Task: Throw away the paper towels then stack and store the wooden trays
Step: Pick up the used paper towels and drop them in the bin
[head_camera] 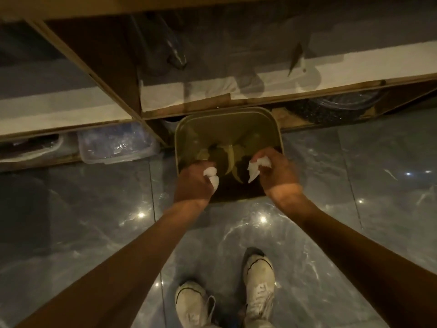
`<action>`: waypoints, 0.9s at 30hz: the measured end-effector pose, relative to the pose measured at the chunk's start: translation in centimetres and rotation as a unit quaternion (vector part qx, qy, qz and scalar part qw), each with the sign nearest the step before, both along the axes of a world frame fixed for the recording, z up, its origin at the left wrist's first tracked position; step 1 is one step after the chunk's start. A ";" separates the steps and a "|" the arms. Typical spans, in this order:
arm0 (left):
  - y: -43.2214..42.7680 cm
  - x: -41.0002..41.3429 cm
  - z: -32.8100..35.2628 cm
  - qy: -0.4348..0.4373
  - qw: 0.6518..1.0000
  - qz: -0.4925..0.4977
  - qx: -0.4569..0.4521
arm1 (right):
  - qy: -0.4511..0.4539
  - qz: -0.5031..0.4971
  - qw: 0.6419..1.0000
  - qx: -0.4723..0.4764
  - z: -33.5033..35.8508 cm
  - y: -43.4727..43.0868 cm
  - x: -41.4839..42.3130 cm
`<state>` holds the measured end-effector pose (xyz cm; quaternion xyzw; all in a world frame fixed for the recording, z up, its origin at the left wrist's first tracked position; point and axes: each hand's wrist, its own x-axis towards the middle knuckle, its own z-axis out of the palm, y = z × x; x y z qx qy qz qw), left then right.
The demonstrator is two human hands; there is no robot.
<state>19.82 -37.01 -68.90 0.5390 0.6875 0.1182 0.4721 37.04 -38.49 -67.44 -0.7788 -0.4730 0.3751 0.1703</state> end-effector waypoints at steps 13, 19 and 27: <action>2.4 -0.7 -5.8 0.242 0.876 -0.405 0.099 | -0.145 0.361 0.911 -0.134 -6.7 2.0 -0.9; 1.3 -1.3 -1.2 0.284 0.846 -0.410 0.190 | -0.179 0.359 0.912 -0.088 -3.9 1.0 -0.8; -1.6 -5.1 7.7 0.244 0.907 -0.312 0.144 | -0.134 0.229 0.960 -0.093 6.2 -3.6 1.7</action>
